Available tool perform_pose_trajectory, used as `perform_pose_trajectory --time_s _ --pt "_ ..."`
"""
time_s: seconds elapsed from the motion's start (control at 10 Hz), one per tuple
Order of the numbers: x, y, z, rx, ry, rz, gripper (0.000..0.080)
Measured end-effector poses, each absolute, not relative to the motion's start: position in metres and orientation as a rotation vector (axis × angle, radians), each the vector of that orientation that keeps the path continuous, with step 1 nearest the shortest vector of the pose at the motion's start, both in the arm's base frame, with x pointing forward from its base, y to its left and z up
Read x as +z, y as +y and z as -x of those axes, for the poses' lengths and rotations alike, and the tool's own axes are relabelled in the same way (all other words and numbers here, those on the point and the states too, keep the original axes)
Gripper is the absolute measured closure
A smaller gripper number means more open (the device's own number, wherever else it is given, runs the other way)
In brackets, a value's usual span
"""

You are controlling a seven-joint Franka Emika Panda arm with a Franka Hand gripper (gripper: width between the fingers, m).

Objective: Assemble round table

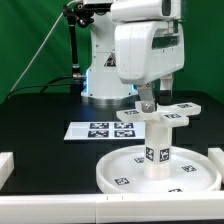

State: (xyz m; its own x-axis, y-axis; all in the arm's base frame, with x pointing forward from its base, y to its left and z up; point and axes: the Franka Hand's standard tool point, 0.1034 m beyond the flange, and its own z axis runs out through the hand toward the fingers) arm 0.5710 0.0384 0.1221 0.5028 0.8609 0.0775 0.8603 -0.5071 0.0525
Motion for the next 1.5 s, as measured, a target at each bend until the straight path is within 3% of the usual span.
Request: perform_pose_trajectory --time_s 1.1,1.3,1.5 --pt "0.107 0.034 -0.566 0.108 1.537 -2.739 0.015" --pt "0.106 0.031 -0.564 0.102 1.539 -2.74 0.0357" --pt "0.106 0.024 -0.563 0.099 1.513 -2.753 0.0357"
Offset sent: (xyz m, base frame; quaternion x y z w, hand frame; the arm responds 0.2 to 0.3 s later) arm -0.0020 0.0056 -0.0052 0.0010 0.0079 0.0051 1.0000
